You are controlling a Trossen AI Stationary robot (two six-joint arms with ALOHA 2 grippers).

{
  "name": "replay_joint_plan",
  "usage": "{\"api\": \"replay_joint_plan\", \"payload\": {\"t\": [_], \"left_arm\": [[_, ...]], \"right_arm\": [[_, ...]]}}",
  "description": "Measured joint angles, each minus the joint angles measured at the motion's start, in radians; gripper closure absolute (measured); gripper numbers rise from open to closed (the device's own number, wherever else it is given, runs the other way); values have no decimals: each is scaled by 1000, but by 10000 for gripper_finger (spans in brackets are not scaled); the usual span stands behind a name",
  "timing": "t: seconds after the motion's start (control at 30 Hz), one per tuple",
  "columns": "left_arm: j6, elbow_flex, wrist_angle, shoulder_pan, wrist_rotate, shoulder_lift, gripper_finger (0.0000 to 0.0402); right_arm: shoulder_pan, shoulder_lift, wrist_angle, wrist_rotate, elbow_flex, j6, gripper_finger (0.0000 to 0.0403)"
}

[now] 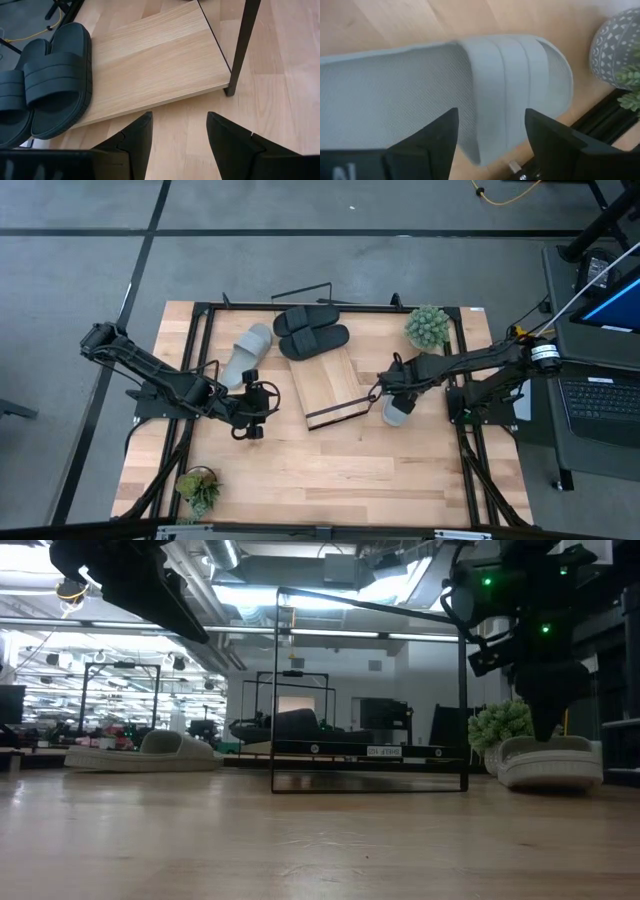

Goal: Pick and place slides into the shelf
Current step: Put the right gray slide on the shelf

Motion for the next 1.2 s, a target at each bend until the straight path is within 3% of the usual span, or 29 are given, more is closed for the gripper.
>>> {"api": "replay_joint_plan", "payload": {"t": [0.67,0.83,1.07,1.2], "left_arm": [[0,0,-1,0,0,0,225],[0,0,-1,0,0,0,225],[-2,0,-1,0,0,0,225],[-3,0,-1,0,0,0,225]], "right_arm": [[0,0,72,34,-82,52,186],[0,-1,72,40,-82,52,243],[0,-2,72,30,-81,52,375],[0,-2,64,27,-80,64,387]]}}
